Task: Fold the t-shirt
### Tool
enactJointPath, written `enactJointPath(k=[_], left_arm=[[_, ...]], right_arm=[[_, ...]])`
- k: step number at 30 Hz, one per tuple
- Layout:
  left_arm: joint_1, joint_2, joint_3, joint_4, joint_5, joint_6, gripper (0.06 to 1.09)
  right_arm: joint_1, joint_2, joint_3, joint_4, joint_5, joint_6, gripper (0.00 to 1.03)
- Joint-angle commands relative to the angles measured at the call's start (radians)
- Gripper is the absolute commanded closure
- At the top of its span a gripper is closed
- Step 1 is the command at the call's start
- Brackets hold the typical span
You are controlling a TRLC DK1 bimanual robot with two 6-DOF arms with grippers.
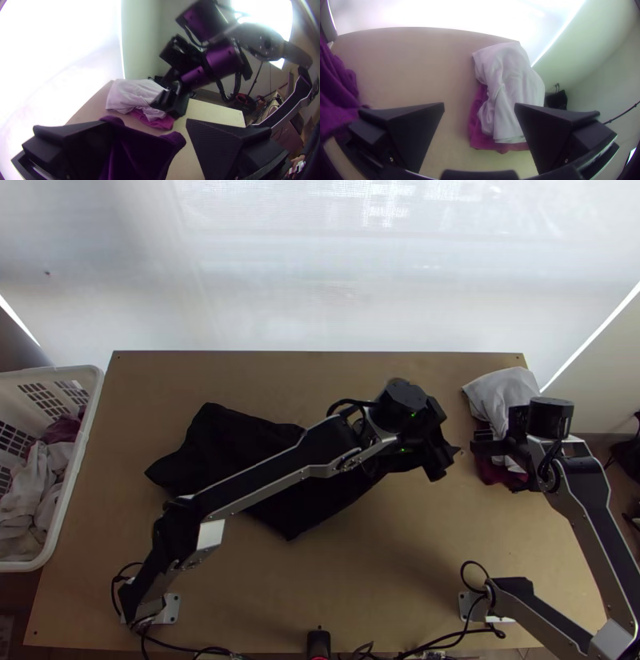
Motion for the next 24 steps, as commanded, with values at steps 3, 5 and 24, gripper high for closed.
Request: enactJointPath(k=[3, 5, 24], left_arm=[[0.065, -0.067, -0.007, -0.081, 0.025, -0.006, 0.10], [0.033, -0.056, -0.021, -0.106, 0.068, -0.006, 0.10], [0.108, 0.194, -0.067, -0.439, 0.232, 0.086, 0.11]], right_arm=[[-0.008, 0.024, -0.007, 0.014, -0.018, -0.004, 0.05], [-0.006, 0.035, -0.002, 0.019, -0.021, -0.002, 0.05], [-0.080, 0.020, 0.016, 0.016, -0.085, -0.047, 0.05]])
